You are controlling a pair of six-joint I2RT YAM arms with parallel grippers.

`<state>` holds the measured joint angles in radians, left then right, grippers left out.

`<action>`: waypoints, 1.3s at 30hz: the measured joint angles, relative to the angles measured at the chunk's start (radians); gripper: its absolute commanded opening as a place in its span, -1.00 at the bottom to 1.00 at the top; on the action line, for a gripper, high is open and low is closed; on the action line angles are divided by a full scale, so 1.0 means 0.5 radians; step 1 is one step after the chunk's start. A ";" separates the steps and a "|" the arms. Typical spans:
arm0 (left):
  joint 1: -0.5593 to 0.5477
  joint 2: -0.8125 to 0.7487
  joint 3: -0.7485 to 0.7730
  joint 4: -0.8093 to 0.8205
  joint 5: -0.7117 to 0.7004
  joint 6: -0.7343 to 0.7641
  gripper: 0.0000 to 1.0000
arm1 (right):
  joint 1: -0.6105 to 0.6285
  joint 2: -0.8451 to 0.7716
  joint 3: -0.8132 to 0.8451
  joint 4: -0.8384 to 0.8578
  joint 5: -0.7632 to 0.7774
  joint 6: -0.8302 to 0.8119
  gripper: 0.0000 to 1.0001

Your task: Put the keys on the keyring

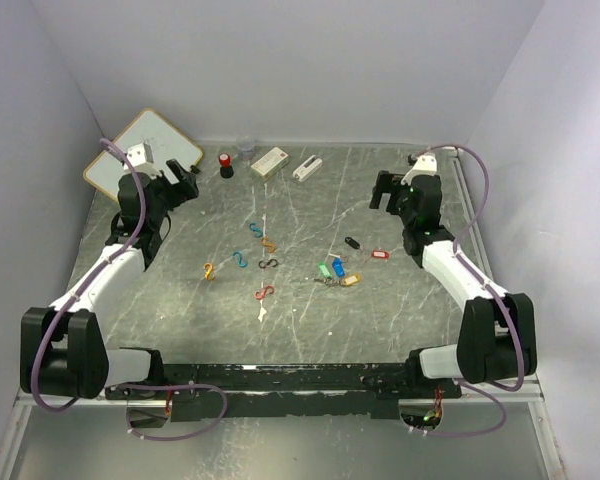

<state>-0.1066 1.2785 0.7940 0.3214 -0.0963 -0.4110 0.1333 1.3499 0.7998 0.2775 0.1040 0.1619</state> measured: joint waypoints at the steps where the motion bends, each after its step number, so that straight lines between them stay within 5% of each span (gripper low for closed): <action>1: 0.000 0.000 0.000 -0.040 0.023 -0.027 0.92 | 0.003 0.005 0.037 -0.059 -0.024 0.011 1.00; 7: -0.072 0.002 0.022 -0.246 0.002 -0.127 0.77 | 0.069 -0.055 0.101 -0.230 -0.047 0.089 1.00; 15: -0.613 -0.137 -0.010 -0.521 -0.253 -0.163 0.65 | 0.407 -0.244 -0.034 -0.394 0.072 0.152 0.99; 19: -0.758 -0.372 -0.288 -0.525 -0.401 -0.245 0.68 | 0.539 -0.484 -0.347 -0.384 0.085 0.242 0.95; 25: -0.797 -0.456 -0.582 -0.592 -0.586 -0.368 0.61 | 0.562 -0.625 -0.562 -0.404 0.099 0.343 0.94; 39: -0.951 -0.161 -0.636 -0.761 -0.960 -0.671 0.44 | 0.588 -0.674 -0.564 -0.430 0.170 0.396 0.93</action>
<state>-0.5823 1.1980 0.4763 -0.0593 -0.5762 -0.7467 0.4274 1.0126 0.5179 0.0624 0.1890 0.3599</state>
